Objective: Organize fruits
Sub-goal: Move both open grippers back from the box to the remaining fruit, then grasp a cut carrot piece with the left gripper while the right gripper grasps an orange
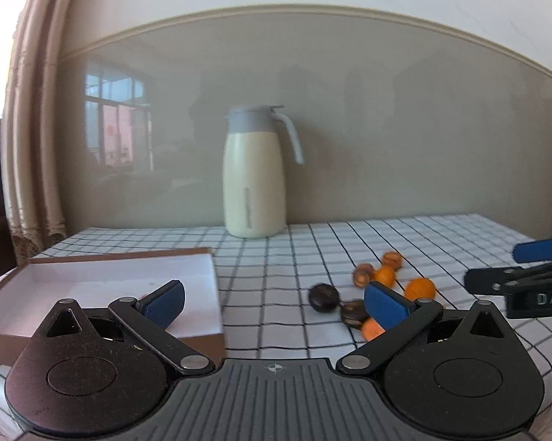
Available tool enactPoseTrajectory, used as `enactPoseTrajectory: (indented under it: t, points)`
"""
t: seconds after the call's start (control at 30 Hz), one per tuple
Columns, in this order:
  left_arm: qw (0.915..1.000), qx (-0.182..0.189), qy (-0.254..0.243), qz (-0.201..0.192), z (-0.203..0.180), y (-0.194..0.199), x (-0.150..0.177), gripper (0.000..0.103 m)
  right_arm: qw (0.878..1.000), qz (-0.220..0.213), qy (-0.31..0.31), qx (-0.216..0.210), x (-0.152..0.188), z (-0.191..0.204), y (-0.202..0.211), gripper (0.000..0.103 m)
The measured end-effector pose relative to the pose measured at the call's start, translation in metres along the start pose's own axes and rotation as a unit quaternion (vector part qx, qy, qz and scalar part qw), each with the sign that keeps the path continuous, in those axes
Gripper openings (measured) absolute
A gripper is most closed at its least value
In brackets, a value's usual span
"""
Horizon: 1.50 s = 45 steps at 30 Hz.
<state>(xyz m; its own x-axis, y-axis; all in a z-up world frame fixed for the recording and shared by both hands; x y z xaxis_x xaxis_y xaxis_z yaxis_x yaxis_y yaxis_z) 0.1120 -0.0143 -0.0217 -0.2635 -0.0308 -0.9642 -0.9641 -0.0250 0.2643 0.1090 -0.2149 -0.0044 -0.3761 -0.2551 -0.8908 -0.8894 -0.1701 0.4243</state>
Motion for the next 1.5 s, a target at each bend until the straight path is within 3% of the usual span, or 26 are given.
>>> enactPoseTrajectory:
  t: [0.2,0.3,0.37,0.47,0.87,1.33,1.5]
  points:
    - [0.9997,0.019,-0.003,0.016,-0.018,-0.013,0.005,0.1,1.0,0.015,0.001,-0.013,0.01,0.0,-0.011,0.065]
    - [0.9986,0.03,-0.009,0.042,-0.026,-0.027,0.012,0.077,0.999,0.033,0.008,-0.019,0.017,0.002,-0.02,0.059]
    - [0.9979,0.034,-0.007,0.054,-0.027,-0.034,0.016,0.074,0.999,0.04,0.007,-0.024,0.021,0.002,-0.026,0.057]
    - [0.9962,0.052,-0.002,0.069,-0.031,-0.042,0.02,0.063,0.998,0.053,0.001,-0.032,0.026,0.001,-0.034,0.049]
    - [0.9888,0.089,-0.004,0.12,-0.052,-0.072,0.04,0.056,0.995,0.092,0.0,-0.044,0.037,0.0,-0.064,0.037]
    - [0.9862,0.1,0.014,0.132,-0.068,-0.106,0.04,0.055,0.995,0.068,-0.004,-0.067,0.036,-0.017,-0.077,0.033]
    - [0.9826,0.118,0.032,0.14,-0.071,-0.111,0.037,0.044,0.995,0.055,-0.014,-0.08,0.031,-0.022,-0.079,0.03]
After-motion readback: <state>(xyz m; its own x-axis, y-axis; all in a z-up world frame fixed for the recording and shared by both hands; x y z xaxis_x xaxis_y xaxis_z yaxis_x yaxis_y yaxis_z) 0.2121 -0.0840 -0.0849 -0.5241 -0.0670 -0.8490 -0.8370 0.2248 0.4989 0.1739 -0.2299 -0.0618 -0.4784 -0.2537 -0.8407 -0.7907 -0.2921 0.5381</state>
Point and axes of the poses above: each gripper's, at about its wrist camera, not at the fingertips, and y roughly against the way its jaws point, z to its left, x to its underside, the point moved 5 cm from there along -y, roughly the way its jaws point, and after that the axes turned 5 degrees about y, right-handed, at the moved point
